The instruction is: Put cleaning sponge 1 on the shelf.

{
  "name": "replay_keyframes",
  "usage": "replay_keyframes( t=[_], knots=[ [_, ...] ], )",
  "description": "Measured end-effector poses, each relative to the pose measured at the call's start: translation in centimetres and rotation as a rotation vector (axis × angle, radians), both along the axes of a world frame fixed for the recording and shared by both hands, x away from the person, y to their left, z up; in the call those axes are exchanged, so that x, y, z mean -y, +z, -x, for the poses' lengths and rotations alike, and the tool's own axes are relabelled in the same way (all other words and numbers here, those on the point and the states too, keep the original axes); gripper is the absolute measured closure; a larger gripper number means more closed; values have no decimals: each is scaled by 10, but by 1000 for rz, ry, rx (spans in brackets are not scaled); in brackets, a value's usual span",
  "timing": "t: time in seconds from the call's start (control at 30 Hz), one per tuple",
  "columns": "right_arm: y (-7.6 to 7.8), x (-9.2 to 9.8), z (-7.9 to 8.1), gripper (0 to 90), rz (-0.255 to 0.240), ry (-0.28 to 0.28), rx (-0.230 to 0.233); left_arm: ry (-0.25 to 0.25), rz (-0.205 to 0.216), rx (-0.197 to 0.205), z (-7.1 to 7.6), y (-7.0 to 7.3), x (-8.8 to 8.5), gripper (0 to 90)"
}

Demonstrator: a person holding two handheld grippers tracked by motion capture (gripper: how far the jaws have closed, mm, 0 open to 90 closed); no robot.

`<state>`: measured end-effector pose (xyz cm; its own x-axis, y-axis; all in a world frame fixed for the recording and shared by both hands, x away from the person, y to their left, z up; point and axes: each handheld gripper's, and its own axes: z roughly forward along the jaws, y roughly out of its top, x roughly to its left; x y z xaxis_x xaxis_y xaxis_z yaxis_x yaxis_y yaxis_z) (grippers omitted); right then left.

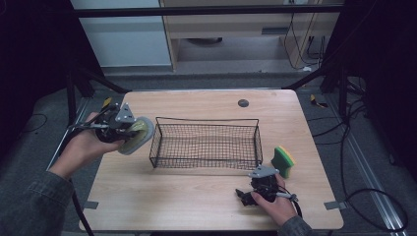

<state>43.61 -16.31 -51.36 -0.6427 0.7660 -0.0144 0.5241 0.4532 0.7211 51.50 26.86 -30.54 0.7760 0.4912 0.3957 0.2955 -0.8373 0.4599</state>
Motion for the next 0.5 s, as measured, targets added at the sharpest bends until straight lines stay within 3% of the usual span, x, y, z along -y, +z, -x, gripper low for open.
replay_keyframes(
  t=[0.1,0.23,0.5],
  knots=[
    [1,0,1,6,-4,-2,-8,-28,-20,39,0,-7,1,689],
    [0,2,3,8,-6,10,-1,-6,-7,25,-3,-14,-5,690],
    [0,4,1,4,-3,23,2,-47,-1,34,-4,-8,-9,689]
  ],
)
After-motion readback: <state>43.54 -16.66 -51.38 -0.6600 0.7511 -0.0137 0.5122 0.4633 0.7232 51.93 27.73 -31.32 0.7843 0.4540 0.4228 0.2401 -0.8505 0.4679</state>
